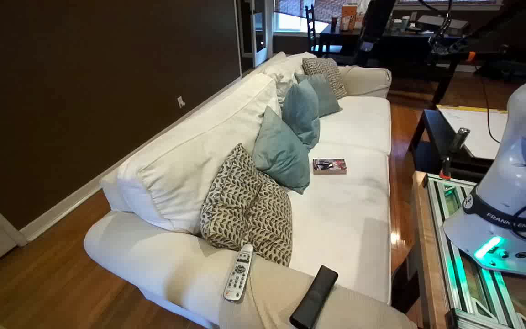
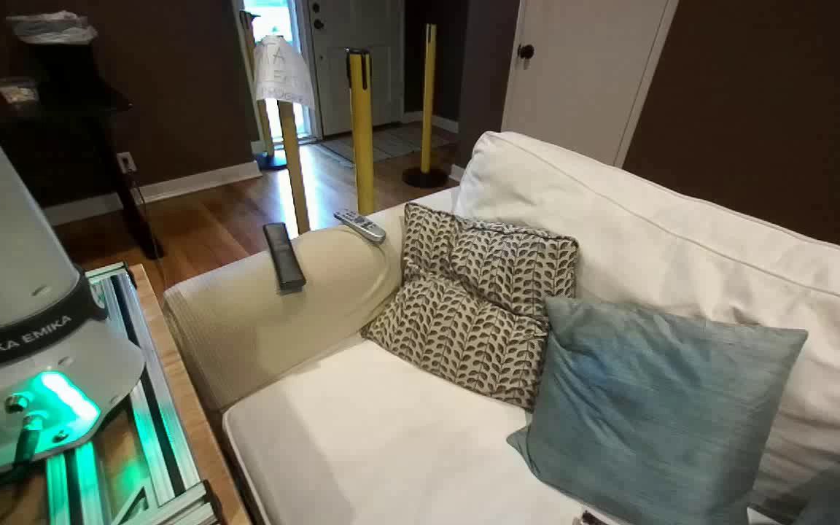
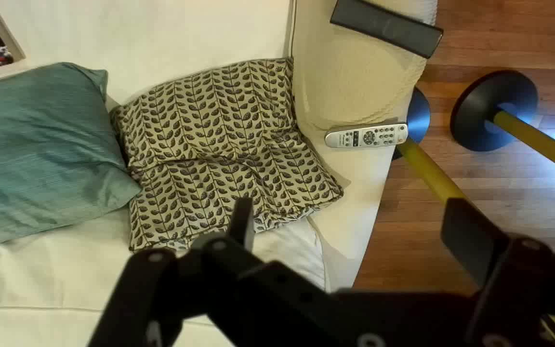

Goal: Put the black remote upright

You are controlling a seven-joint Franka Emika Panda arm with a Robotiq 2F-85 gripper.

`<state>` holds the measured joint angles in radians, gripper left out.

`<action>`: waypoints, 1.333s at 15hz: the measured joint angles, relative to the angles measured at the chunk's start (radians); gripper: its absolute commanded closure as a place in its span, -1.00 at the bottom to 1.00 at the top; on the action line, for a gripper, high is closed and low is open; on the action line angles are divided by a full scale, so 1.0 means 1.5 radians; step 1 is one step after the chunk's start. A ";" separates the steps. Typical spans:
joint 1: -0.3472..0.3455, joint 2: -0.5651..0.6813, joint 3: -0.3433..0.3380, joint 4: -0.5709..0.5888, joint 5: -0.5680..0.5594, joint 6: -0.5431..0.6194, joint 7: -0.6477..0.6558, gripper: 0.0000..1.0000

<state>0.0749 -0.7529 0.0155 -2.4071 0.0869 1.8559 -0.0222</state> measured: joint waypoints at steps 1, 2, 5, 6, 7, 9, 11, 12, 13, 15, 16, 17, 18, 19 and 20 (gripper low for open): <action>0.000 0.000 0.000 0.000 0.000 0.000 0.000 -1.00; 0.000 0.000 0.000 0.000 0.000 0.000 0.000 -1.00; 0.002 0.000 0.002 0.001 -0.001 0.000 -0.010 -1.00; 0.006 0.001 0.005 0.002 -0.001 0.000 -0.024 -1.00; 0.014 0.004 0.010 0.005 -0.001 0.000 -0.046 -1.00; 0.040 0.017 0.024 0.013 -0.001 0.001 -0.083 -1.00; 0.070 0.038 0.043 0.021 -0.001 0.006 -0.111 -1.00; 0.085 0.050 0.053 0.025 -0.001 0.010 -0.125 -1.00; 0.101 0.063 0.063 0.028 -0.001 0.018 -0.140 -1.00; 0.131 0.090 0.080 0.030 -0.001 0.036 -0.169 -1.00; 0.146 0.103 0.087 0.030 -0.001 0.046 -0.186 -1.00; 0.160 0.116 0.094 0.030 -0.001 0.054 -0.203 -1.00; 0.173 0.129 0.101 0.030 -0.001 0.060 -0.221 -1.00; 0.184 0.140 0.107 0.029 -0.002 0.062 -0.240 -1.00; 0.194 0.151 0.112 0.029 -0.004 0.063 -0.260 -1.00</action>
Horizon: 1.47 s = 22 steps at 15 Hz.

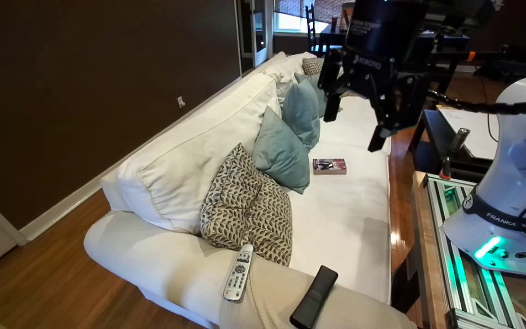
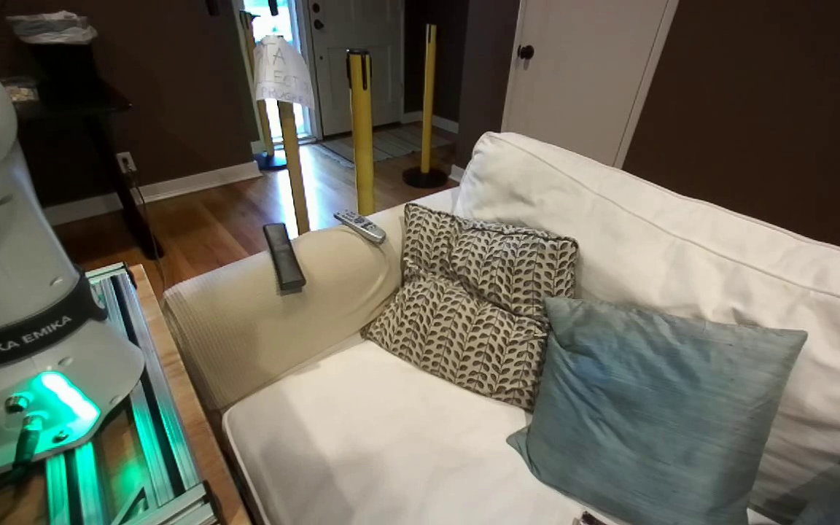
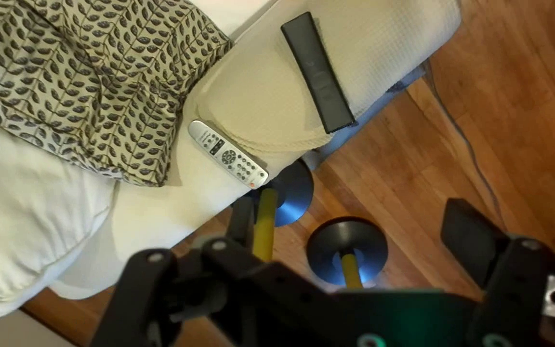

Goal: Put the black remote upright

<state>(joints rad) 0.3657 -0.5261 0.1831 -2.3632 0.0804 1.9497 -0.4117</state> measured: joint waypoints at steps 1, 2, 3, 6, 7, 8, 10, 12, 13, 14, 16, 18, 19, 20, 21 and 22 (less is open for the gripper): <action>0.007 0.009 0.003 0.000 -0.001 0.000 -0.013 -1.00; 0.011 0.015 0.003 0.000 -0.002 0.000 -0.020 -1.00; 0.011 0.017 0.004 0.000 -0.002 0.000 -0.026 -1.00; 0.011 0.018 0.003 0.001 -0.003 0.000 -0.032 -1.00; 0.011 0.018 0.003 0.001 -0.003 0.000 -0.032 -1.00; 0.011 0.018 0.003 0.001 -0.003 0.000 -0.032 -1.00; 0.012 0.019 0.003 0.001 -0.003 0.000 -0.035 -1.00; 0.019 0.034 0.004 0.001 -0.003 -0.002 -0.065 -1.00; 0.025 0.047 0.005 0.001 -0.003 -0.002 -0.083 -1.00; 0.031 0.064 0.007 0.002 -0.003 -0.002 -0.099 -1.00; 0.040 0.101 0.017 0.007 -0.004 -0.002 -0.131 -1.00; 0.045 0.139 0.030 0.015 -0.005 -0.002 -0.159 -1.00; 0.045 0.157 0.038 0.019 -0.008 -0.002 -0.168 -1.00; 0.045 0.173 0.045 0.024 -0.012 -0.003 -0.172 -1.00; 0.045 0.188 0.052 0.030 -0.016 -0.004 -0.173 -1.00; 0.045 0.201 0.058 0.035 -0.020 -0.007 -0.173 -1.00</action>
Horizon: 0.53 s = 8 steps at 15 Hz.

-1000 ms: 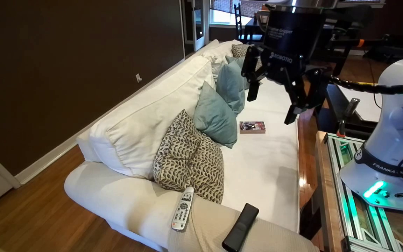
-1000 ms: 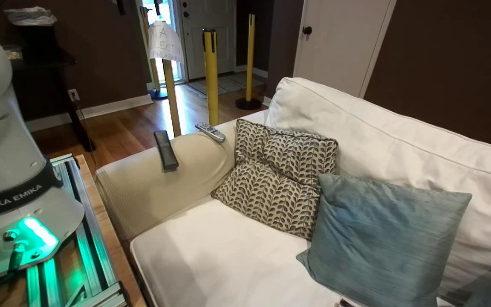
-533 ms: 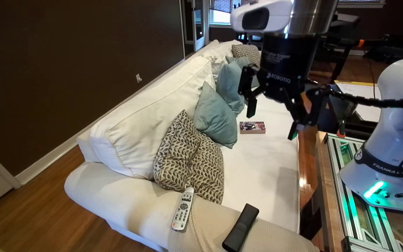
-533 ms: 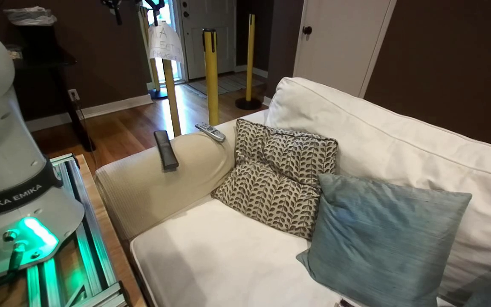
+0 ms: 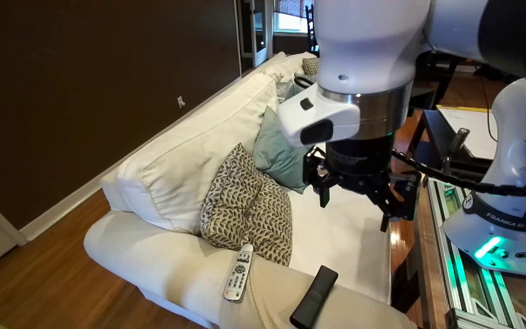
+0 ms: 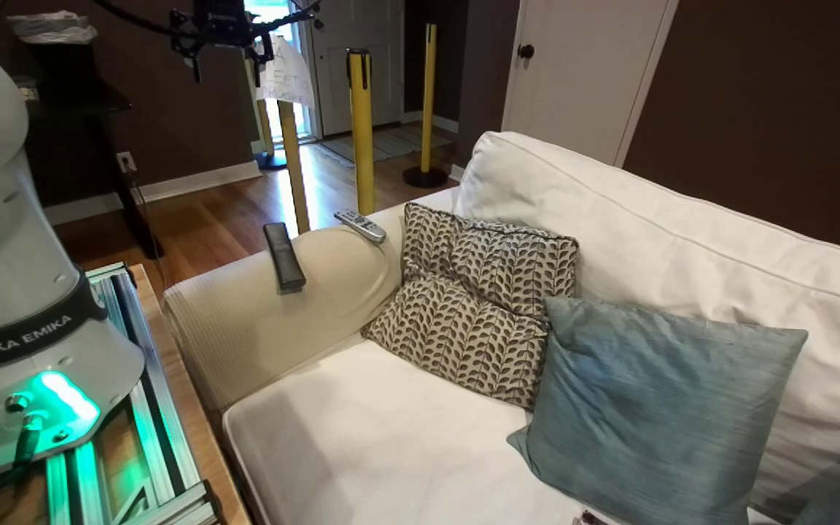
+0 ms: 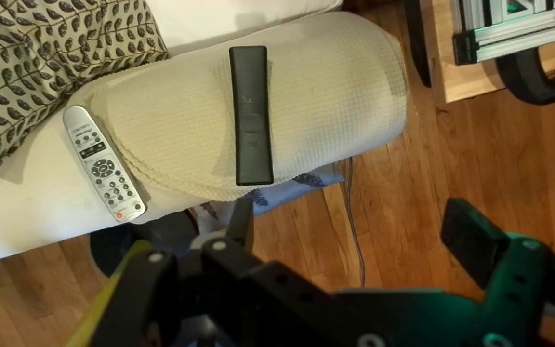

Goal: Put the black remote upright

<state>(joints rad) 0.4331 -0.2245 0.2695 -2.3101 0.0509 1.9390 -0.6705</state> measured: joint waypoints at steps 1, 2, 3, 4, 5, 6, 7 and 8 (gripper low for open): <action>0.000 0.011 0.005 0.005 -0.002 -0.004 0.000 -1.00; 0.000 0.021 0.009 0.010 -0.002 -0.007 0.000 -1.00; 0.000 0.029 0.014 0.014 -0.002 -0.010 0.001 -1.00; 0.000 0.037 0.017 0.018 -0.002 -0.010 0.001 -1.00; 0.000 0.044 0.021 0.021 -0.002 -0.011 0.002 -1.00; -0.001 0.051 0.024 0.023 -0.002 -0.011 0.002 -1.00; -0.001 0.057 0.027 0.025 -0.002 -0.011 0.003 -1.00; -0.001 0.063 0.031 0.026 -0.002 -0.011 0.005 -1.00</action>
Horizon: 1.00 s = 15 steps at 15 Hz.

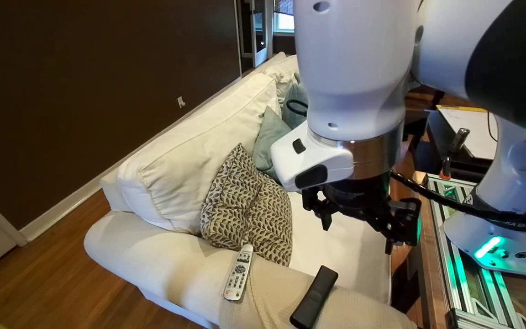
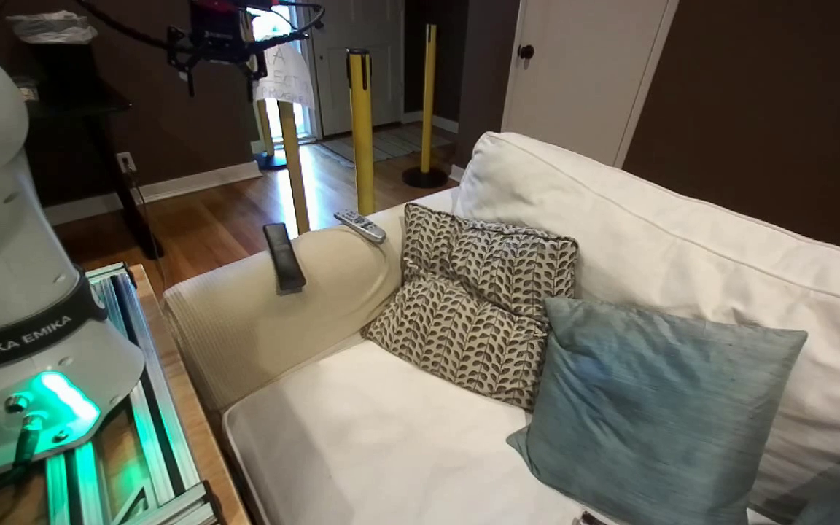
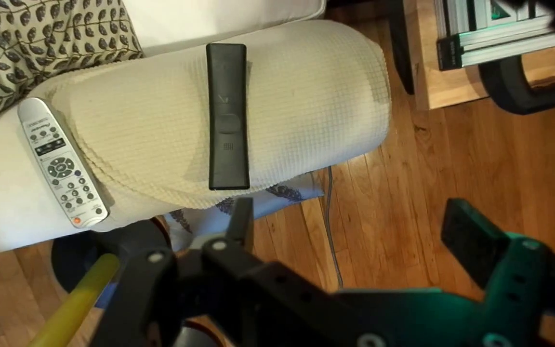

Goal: Put the black remote upright

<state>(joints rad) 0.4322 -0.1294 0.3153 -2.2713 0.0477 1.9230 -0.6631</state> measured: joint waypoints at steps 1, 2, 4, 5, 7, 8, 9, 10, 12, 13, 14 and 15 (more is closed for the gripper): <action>0.000 0.006 0.003 0.000 -0.002 0.000 0.003 -1.00; 0.000 0.012 0.007 0.000 -0.009 0.000 0.005 -1.00; 0.000 0.021 0.014 -0.003 -0.035 0.012 0.016 -1.00; 0.000 0.024 0.017 -0.008 -0.047 0.028 0.025 -1.00; 0.000 0.028 0.020 -0.023 -0.062 0.079 0.044 -1.00; 0.000 0.029 0.020 -0.033 -0.064 0.114 0.051 -1.00; 0.000 0.031 0.020 -0.045 -0.064 0.156 0.058 -1.00; -0.001 0.033 0.020 -0.059 -0.064 0.198 0.061 -1.00; -0.004 0.040 0.020 -0.088 -0.062 0.283 0.062 -1.00; -0.006 0.044 0.019 -0.103 -0.060 0.320 0.062 -1.00; -0.008 0.050 0.019 -0.116 -0.060 0.356 0.061 -1.00; -0.009 0.056 0.018 -0.128 -0.058 0.387 0.060 -1.00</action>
<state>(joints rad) 0.4183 -0.0455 0.3430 -2.4630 -0.0400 2.5028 -0.5730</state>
